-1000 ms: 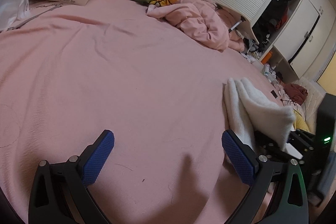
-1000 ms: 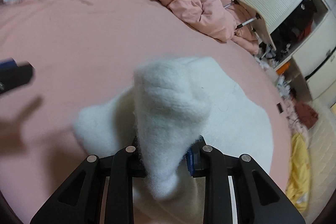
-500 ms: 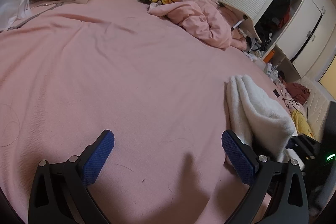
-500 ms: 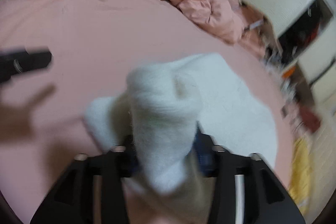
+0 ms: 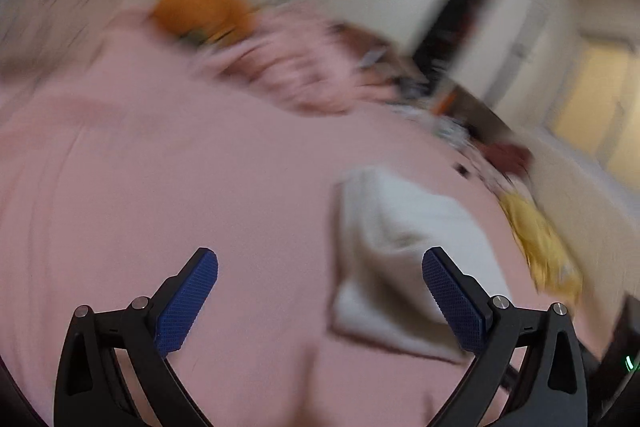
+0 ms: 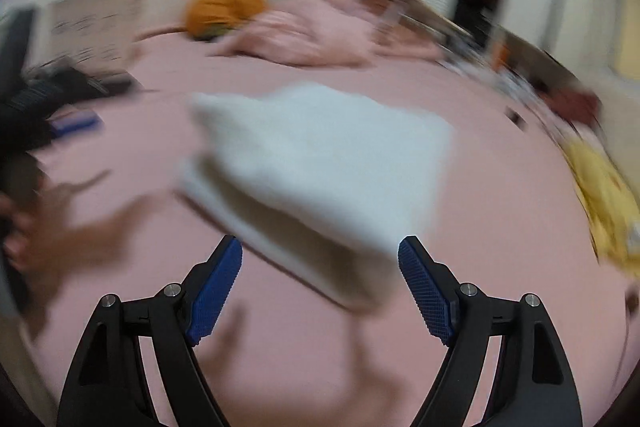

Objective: Fold clothes
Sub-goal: 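Grasp the opposite side edge of the cardigan with the left tool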

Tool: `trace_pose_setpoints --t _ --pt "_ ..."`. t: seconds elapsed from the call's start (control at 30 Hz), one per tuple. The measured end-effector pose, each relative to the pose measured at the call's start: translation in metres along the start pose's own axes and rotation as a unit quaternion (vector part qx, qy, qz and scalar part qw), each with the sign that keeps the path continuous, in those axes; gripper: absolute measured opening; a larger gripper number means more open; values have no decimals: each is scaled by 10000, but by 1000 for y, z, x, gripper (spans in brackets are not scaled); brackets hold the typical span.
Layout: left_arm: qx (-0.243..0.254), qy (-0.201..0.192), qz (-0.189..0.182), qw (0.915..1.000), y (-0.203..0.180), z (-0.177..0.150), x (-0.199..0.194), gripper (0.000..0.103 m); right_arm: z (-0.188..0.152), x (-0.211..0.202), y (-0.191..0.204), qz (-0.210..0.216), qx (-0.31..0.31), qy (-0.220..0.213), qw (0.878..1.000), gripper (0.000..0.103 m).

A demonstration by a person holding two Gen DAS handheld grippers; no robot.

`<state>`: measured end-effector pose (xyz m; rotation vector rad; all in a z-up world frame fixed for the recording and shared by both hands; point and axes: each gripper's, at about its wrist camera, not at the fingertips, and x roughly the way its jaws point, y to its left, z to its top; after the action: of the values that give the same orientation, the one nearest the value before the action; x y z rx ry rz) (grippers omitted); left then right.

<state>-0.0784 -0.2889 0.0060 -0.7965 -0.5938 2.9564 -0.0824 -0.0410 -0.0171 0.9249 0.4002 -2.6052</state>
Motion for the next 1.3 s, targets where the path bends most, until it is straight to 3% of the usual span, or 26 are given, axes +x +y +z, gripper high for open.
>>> trace_pose_setpoints --t 0.1,0.13,0.17,0.27,0.3,0.37,0.43,0.53,0.6,0.63,0.7,0.77,0.83,0.93,1.0,1.1,1.13,1.23,1.3 --pt "1281 474 -89 9906 -36 10 27 100 -11 10 -21 -228 274 52 9993 81" --pt "1564 608 -248 9855 -47 11 34 91 -12 13 -24 -210 327 56 9992 81" --pt "1626 661 -427 9835 -53 13 38 85 -14 16 -26 -190 385 60 9991 81" --pt "1580 801 -979 9793 -67 20 48 83 -14 30 -36 -23 837 172 9963 81" --pt "1631 899 -963 9778 -71 21 56 81 -14 35 -39 65 1022 239 9945 81" --pt "1689 1234 -828 9744 -73 19 77 60 -14 39 -42 188 1242 304 9916 81" --pt "1437 1544 -757 9746 -64 17 93 55 -13 42 -42 203 1296 290 9909 80" --pt "1121 1658 -843 9761 -54 19 100 52 -7 51 -43 189 1345 257 9904 80" --pt "987 1636 -1036 9761 -50 18 96 47 -7 57 -42 193 1335 310 9904 65" --pt "877 1687 -1102 9756 -47 17 98 41 -8 60 -41 193 1327 384 9902 48" --pt "685 1858 -1057 9745 -38 12 105 26 -6 64 -42 89 1335 499 9897 43" --pt "264 1937 -1094 9746 -23 6 108 24 -6 60 -46 137 1393 484 9890 35" --pt "-308 1690 -1365 9756 -6 5 98 21 -5 52 -49 146 1402 399 9892 31" --pt "-816 1612 -1448 9728 9 -8 94 21 -9 47 -47 78 1285 248 9914 30" --pt "-935 1638 -1403 9720 10 -16 94 20 -17 67 -42 23 1139 691 9911 29" --pt "-1110 1425 -1451 9728 11 -16 86 20 -12 41 -50 111 1267 171 9917 27" --pt "-1132 1427 -1429 9728 13 -15 86 20 -14 39 -49 79 1219 129 9924 27" --pt "-1064 1559 -1319 9731 14 -18 88 20 -27 61 -45 114 1196 665 9905 29" --pt "-790 1625 -1131 9770 9 -17 86 23 -26 54 -51 282 1338 573 9890 38"
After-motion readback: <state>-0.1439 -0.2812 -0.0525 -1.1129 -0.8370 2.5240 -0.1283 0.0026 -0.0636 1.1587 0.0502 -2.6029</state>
